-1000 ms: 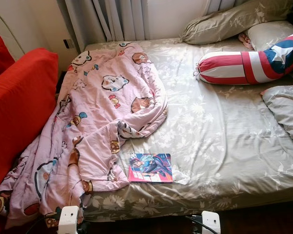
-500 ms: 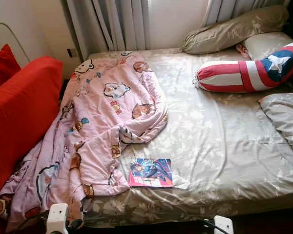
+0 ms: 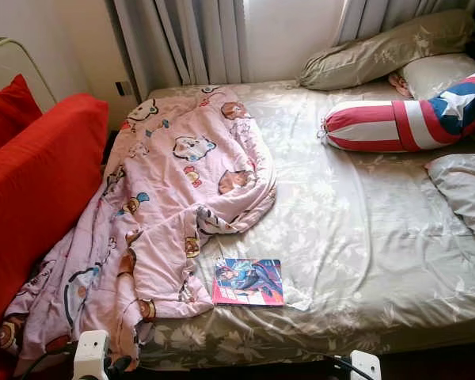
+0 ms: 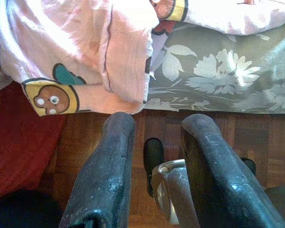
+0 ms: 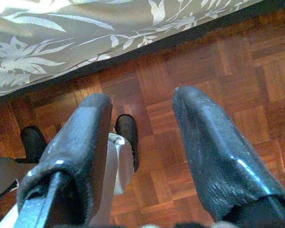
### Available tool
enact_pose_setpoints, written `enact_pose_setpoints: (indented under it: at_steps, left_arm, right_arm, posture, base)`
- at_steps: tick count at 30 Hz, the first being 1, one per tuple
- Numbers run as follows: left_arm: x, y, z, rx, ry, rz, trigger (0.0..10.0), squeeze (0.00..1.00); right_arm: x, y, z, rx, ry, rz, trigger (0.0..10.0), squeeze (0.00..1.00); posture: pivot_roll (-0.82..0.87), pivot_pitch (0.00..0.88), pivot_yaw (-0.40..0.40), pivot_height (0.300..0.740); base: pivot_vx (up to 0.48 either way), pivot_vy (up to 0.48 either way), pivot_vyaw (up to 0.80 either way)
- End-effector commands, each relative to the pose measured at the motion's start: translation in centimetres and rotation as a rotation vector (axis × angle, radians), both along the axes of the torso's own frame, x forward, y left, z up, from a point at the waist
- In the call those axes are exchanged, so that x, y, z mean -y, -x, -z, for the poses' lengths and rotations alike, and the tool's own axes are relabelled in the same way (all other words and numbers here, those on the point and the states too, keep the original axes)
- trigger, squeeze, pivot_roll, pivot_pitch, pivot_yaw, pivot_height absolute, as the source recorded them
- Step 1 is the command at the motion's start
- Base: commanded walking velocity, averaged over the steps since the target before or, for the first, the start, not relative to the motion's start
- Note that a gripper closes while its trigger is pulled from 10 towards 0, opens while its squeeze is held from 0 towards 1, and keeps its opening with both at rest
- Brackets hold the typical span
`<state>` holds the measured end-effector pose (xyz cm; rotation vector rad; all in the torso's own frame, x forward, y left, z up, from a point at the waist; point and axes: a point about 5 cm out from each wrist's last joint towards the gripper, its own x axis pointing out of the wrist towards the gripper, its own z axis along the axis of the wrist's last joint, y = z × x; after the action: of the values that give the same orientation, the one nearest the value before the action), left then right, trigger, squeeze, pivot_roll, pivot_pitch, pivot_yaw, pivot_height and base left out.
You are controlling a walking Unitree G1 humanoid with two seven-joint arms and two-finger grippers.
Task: Clean up the room
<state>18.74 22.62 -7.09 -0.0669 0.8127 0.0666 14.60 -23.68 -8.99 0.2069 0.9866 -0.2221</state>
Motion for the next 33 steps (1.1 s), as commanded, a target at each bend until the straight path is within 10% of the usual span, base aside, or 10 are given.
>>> enact_pose_setpoints:
  at_steps: [1,33]
  left_arm:
    - [-0.54,0.43,0.15,-0.022,0.002,-0.028,10.0,0.00]
    - [-0.57,-0.03,-0.18,0.024,0.015,-0.058,10.0,0.00]
  right_arm:
    - [0.04,0.14,0.05,-0.007,-0.004,0.011,10.0,0.00]
    - [0.25,-0.40,-0.26,0.028,0.013,0.000,10.0,0.00]
  posture:
    - [-0.01,0.000,0.041,0.740]
    - [-0.02,0.000,0.037,0.740]
  base:
    - [0.000,0.000,0.00]
    - [0.216,0.000,0.15]
